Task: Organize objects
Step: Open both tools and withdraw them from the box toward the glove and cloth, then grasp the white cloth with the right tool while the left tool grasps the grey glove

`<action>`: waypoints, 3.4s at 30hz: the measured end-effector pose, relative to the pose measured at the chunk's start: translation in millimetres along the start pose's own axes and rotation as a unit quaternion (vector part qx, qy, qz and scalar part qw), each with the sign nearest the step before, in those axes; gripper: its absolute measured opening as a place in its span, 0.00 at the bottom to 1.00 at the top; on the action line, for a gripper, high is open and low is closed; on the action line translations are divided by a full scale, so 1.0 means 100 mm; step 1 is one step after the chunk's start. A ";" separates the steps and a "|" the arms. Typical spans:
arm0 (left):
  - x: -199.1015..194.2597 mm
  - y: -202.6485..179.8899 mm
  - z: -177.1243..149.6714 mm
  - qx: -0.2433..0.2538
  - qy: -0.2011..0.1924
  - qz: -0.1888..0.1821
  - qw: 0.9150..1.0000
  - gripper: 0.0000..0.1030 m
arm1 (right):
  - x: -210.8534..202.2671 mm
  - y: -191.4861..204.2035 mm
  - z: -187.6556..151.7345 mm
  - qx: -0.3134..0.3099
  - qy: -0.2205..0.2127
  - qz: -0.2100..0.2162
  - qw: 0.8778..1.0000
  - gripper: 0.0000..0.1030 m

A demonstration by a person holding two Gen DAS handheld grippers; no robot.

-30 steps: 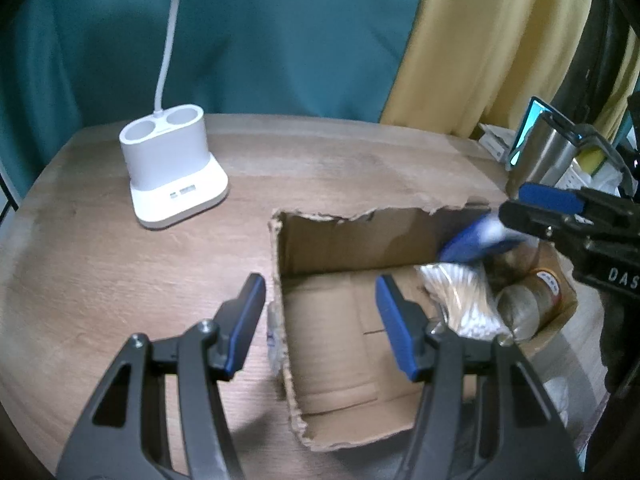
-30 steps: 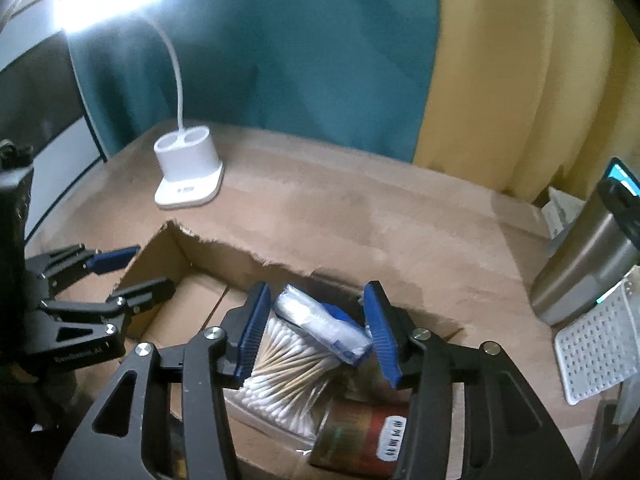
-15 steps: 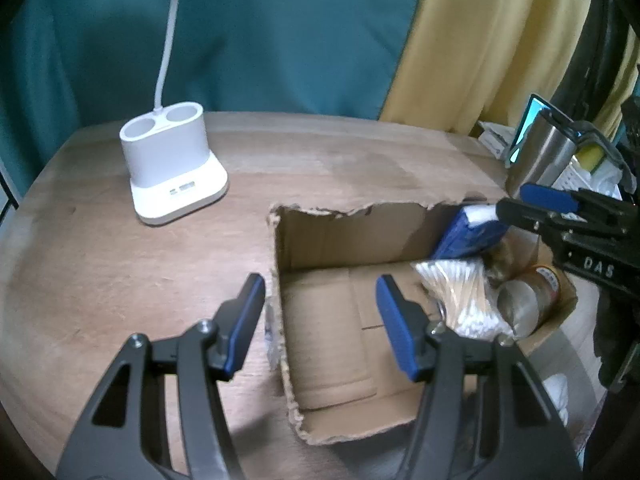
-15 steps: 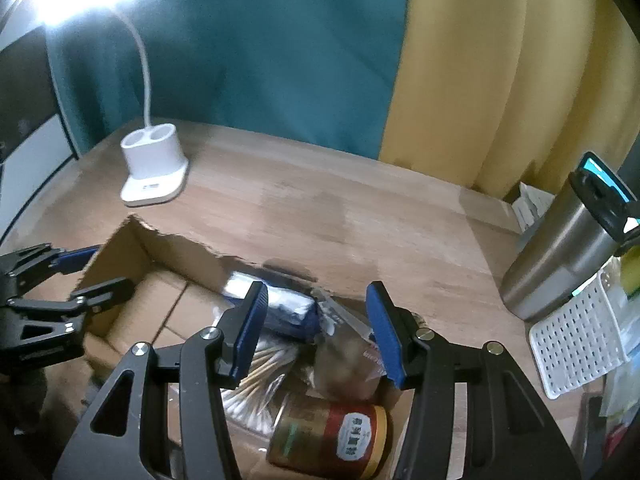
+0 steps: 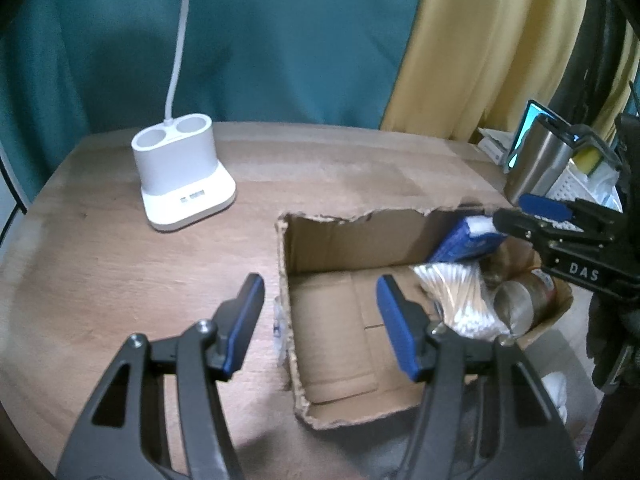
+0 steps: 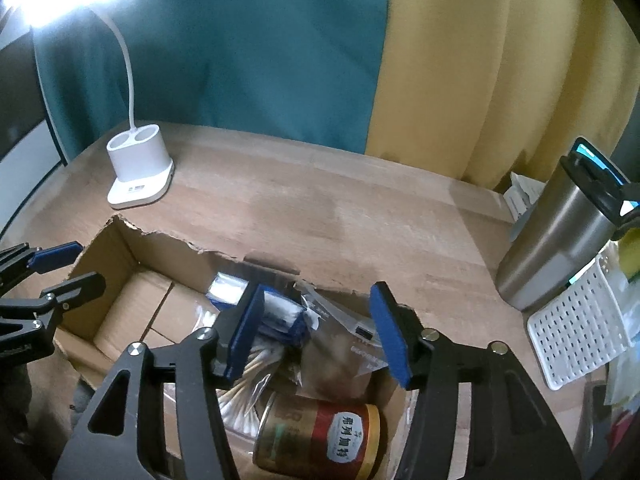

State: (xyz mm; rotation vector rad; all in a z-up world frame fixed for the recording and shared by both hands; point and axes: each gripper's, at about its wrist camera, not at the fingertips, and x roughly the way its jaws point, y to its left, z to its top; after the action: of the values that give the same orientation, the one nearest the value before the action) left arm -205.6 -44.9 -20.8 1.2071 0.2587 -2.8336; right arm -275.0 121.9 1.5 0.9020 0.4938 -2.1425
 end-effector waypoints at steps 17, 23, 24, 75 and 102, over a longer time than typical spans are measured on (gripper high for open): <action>-0.35 -0.07 -0.14 -0.006 -0.017 -0.010 1.000 0.69 | -0.45 0.03 -0.19 0.020 -0.015 0.006 1.000 0.60; -0.46 -0.13 -0.24 -0.001 -0.018 -0.009 1.000 0.69 | -0.61 0.03 -0.31 0.027 -0.021 0.007 0.999 0.64; -0.47 -0.14 -0.25 0.000 -0.018 -0.009 1.000 0.69 | -0.62 0.03 -0.32 0.027 -0.021 0.007 0.999 0.64; -0.50 -0.42 -0.98 0.006 0.034 -0.016 0.999 0.69 | -0.95 -0.04 -1.48 0.099 0.028 0.026 0.994 0.64; -0.28 -0.31 -1.00 -0.021 0.047 -0.057 0.997 0.55 | -0.74 0.10 -1.64 0.095 0.079 0.065 0.990 0.58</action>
State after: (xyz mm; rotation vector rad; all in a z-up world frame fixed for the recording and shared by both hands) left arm -118.5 2.7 -64.8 1.3605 0.4021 -2.8525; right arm -159.9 247.7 -56.0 1.1834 0.3019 -2.0337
